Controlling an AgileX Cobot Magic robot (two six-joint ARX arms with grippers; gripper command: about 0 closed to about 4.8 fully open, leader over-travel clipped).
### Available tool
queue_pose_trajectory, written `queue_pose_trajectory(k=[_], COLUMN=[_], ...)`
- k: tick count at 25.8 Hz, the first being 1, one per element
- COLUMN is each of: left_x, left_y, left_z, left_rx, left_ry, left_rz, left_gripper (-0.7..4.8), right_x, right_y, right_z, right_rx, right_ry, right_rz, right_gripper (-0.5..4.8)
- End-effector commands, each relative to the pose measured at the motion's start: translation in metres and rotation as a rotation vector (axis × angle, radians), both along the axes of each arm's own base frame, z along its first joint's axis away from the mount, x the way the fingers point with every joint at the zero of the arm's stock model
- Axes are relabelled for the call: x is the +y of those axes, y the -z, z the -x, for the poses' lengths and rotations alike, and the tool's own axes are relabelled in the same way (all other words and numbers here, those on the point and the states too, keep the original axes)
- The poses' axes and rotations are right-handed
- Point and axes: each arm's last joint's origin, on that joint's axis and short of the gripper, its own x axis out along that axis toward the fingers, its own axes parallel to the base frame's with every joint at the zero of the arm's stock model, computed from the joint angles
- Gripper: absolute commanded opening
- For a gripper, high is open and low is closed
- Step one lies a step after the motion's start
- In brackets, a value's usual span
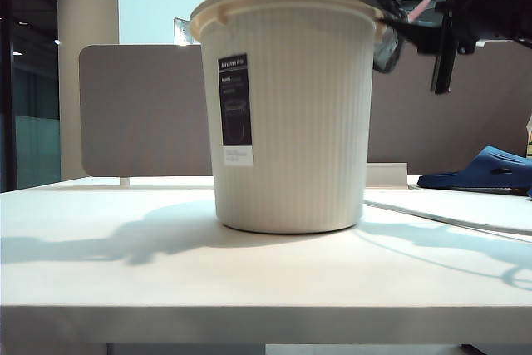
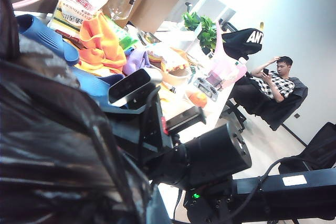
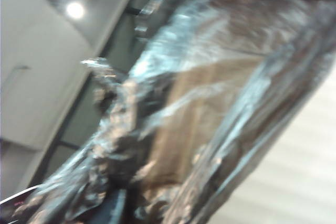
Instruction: Open the ring lid of the trash can, pull out the black garbage bag inside, and place it on the table.
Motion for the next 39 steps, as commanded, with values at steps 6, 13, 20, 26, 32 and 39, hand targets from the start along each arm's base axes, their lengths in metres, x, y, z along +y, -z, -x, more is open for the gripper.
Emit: queue_pose_trajectory(k=[6,13,20,26,32,39], left_x=[0.000,0.000,0.000,0.000,0.000,0.000], left_y=[-0.003,-0.002,-0.002,-0.002,-0.002,-0.002], left_z=[0.001,0.001,0.001,0.001,0.001,0.001], left_rx=[-0.019,-0.011,-0.014,-0.014,-0.014,-0.016], left_ry=[0.013,0.013,0.005,0.006,0.006,0.006], left_rz=[0.007,0.001,0.000,0.000,0.000,-0.003], left_gripper=[-0.06,-0.06,-0.06,-0.06,-0.06,-0.06], right_x=[-0.001,-0.018,-0.021,-0.021,-0.021,-0.021], right_y=[-0.002,-0.004,-0.006,-0.008,-0.012,-0.012], right_z=[0.000,-0.001,-0.001,-0.001,0.001,0.001], right_rx=[-0.017,-0.039,-0.052,-0.058,-0.083,-0.096], right_ry=[0.002,0.012,0.013,0.013,0.005,0.001], right_rz=[0.027,0.030,0.030,0.011,-0.004,-0.003], right_gripper=[1.37,1.45,1.44,1.44,0.85,-0.01])
